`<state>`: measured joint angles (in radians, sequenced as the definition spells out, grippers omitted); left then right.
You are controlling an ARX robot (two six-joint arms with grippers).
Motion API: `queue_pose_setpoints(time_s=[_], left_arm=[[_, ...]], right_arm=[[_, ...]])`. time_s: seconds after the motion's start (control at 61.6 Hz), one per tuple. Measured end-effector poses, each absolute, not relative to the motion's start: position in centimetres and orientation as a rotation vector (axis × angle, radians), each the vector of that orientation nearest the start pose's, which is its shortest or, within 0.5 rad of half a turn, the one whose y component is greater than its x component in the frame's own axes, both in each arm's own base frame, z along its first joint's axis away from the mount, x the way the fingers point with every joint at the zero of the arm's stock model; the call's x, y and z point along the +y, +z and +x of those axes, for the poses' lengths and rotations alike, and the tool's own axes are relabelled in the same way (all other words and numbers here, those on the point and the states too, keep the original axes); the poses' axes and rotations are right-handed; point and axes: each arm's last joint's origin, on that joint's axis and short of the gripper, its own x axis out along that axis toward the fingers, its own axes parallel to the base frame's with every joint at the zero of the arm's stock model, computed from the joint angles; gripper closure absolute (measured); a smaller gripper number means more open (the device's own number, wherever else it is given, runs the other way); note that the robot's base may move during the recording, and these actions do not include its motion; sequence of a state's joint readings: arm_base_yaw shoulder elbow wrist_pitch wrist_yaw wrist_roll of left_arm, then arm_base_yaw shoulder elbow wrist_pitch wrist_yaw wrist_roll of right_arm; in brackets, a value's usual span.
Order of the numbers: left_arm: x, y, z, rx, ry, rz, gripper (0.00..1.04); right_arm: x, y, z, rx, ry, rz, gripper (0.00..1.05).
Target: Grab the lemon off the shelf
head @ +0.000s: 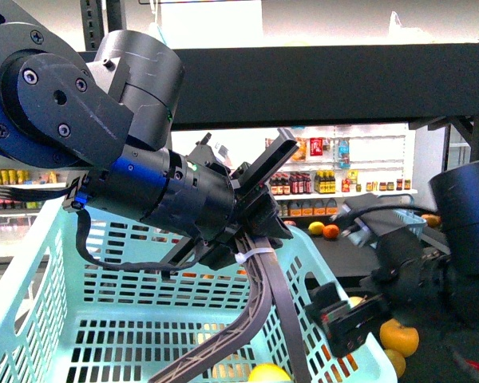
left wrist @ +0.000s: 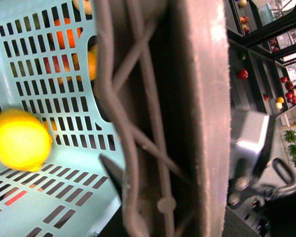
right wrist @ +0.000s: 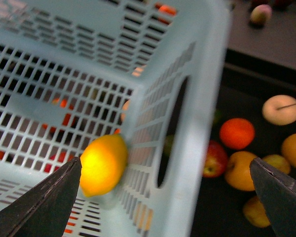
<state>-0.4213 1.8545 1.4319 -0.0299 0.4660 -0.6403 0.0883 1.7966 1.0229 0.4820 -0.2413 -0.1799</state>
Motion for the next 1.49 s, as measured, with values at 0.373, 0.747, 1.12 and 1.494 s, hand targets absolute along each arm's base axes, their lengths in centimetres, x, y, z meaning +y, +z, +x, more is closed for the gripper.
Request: queue_pose_setpoints(time_s=[0.373, 0.747, 1.12, 1.494], left_arm=[[-18.6, 27.0, 38.4, 0.731, -0.697, -0.598, 0.92], [-18.6, 27.0, 38.4, 0.731, -0.694, -0.597, 0.92], [-18.6, 27.0, 38.4, 0.732, -0.696, -0.598, 0.92], [-18.6, 27.0, 38.4, 0.732, -0.696, -0.598, 0.92]], right_arm=[[-7.3, 10.8, 38.0, 0.427, 0.26, -0.278, 0.02], [-2.2, 0.8, 39.3, 0.488, 0.558, -0.399, 0.02], [1.9, -5.2, 42.8, 0.471, 0.718, -0.488, 0.02], [3.3, -8.0, 46.9, 0.423, 0.761, -0.601, 0.02]])
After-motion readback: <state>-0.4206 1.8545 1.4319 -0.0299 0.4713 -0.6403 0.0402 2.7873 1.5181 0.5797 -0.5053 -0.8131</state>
